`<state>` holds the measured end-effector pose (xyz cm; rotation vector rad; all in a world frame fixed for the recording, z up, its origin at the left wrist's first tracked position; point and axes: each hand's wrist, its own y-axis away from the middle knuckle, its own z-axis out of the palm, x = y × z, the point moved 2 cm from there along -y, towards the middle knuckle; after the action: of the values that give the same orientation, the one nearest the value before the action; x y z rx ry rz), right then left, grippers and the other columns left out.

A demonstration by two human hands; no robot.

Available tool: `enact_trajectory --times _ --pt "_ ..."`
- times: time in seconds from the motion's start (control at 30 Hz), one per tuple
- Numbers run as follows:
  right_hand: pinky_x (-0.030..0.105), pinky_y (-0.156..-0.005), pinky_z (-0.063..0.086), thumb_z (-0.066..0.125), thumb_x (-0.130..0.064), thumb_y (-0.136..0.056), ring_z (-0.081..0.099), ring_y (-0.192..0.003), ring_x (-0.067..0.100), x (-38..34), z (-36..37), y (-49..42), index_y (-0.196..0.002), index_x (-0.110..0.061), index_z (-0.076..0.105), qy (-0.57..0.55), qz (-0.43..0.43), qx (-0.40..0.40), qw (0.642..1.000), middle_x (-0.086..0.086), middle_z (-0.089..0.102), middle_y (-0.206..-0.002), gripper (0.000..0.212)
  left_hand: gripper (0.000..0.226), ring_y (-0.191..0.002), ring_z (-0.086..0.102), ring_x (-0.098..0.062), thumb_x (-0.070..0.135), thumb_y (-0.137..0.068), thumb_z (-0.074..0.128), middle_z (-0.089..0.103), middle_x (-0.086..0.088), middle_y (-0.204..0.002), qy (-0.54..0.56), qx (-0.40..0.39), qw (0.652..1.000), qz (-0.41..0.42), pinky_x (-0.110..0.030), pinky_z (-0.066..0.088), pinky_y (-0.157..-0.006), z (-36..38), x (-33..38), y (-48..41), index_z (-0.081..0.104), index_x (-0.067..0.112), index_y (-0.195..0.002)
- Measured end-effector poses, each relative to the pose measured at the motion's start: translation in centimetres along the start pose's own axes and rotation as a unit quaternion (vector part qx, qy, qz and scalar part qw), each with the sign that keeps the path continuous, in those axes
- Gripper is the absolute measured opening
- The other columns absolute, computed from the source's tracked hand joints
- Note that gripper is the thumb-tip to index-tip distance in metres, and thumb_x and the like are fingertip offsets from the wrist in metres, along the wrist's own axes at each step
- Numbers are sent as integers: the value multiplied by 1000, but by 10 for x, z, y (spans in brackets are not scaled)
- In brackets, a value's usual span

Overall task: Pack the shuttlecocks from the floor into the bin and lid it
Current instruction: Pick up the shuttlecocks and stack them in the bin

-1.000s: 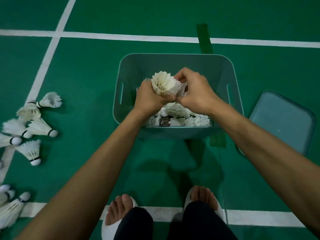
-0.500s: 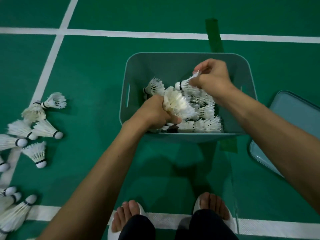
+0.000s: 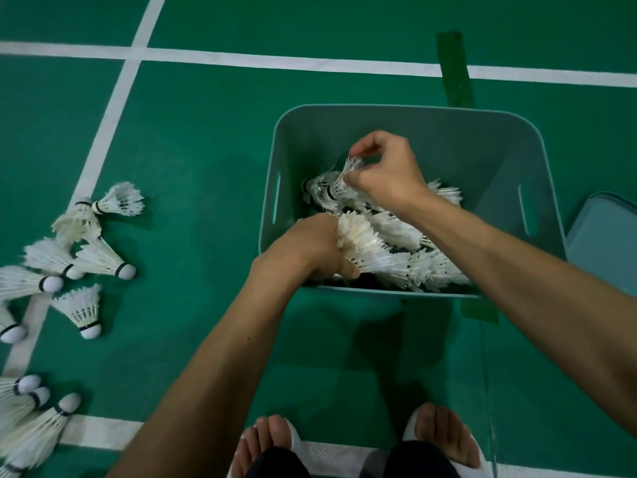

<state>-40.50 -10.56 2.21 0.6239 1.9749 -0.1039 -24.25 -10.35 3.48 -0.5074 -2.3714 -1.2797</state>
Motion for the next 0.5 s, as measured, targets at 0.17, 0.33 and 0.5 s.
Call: enact_trajectory --times 0.17,0.33,0.5 --pt "38 -68 54 83 -7 -73 63 -77 22 -1 6 8 -91 -16 57 145 -49 27 988 1 64 -91 33 50 -95 61 -23 30 -75 90 66 -3 -111 -47 0 999 -13 -32 48 -79 -4 1 -4 60 14 -111" --pt "30 -71 52 81 -35 -82 66 -79 20 -5 -4 6 -75 -18 75 288 -15 85 954 1 71 -86 20 44 -99 59 -24 32 -79 86 63 -2 -111 -69 -7 998 -5 -30 46 -82 4 4 -8 59 16 -111" --pt "29 -52 55 66 -24 -94 70 -52 24 -6 7 -1 -81 -2 72 25 192 -48 980 11 76 -74 26 52 -107 65 -25 33 -78 87 69 -4 -119 -81 2 997 -5 -32 52 -90 4 3 -7 64 15 -121"
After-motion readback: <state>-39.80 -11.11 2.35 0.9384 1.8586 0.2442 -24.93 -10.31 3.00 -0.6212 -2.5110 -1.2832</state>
